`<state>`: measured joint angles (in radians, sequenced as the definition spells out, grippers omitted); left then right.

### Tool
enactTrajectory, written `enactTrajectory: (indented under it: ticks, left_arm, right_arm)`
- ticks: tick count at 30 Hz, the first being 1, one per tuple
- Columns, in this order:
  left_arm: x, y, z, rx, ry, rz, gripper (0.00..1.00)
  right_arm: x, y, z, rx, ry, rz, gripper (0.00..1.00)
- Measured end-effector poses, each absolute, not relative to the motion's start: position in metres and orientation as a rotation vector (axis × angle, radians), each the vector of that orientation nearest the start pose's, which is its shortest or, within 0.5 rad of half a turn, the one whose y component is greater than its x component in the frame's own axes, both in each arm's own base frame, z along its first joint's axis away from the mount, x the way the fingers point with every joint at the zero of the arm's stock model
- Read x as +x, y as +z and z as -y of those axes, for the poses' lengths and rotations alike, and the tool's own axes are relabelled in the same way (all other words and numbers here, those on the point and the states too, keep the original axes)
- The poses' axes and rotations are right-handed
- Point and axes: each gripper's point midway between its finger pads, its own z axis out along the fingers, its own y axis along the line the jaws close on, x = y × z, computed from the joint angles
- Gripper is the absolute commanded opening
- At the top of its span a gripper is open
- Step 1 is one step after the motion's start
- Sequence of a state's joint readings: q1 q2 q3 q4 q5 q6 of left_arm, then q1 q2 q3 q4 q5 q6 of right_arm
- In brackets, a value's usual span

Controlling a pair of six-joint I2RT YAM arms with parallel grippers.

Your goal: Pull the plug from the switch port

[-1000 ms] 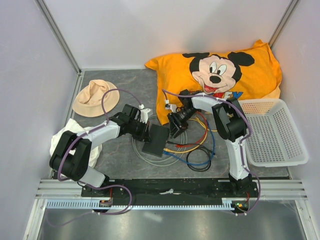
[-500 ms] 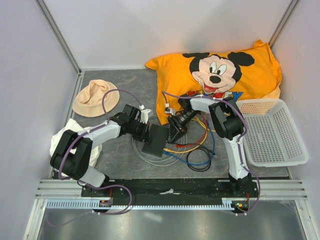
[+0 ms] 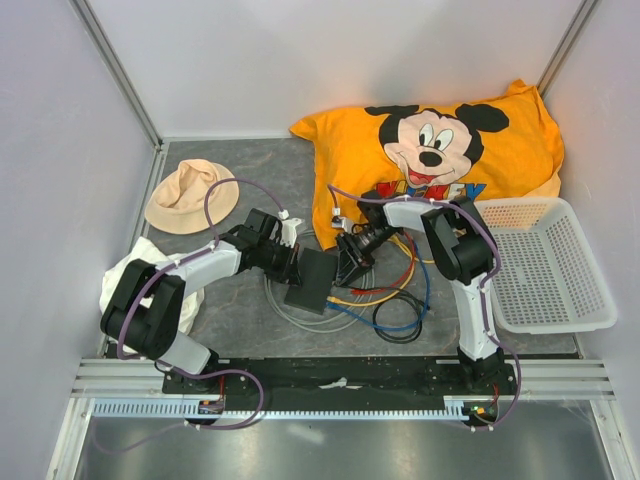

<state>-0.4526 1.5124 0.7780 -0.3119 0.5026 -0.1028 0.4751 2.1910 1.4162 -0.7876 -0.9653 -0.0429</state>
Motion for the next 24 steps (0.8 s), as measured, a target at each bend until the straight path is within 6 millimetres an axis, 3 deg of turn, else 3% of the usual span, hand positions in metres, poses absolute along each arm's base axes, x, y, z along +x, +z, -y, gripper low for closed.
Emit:
enactTrajectory:
  ticks: [10, 24]
  left_arm:
    - [0.233, 0.041, 0.213, 0.644, -0.862, -2.579, 0.02]
    - [0.232, 0.040, 0.215, 0.645, -0.887, -2.583, 0.02]
  right_arm:
    - [0.241, 0.025, -0.302, -0.830, 1.513, -2.842, 0.47]
    - [0.242, 0.021, -0.301, -0.832, 1.482, -2.857, 0.40]
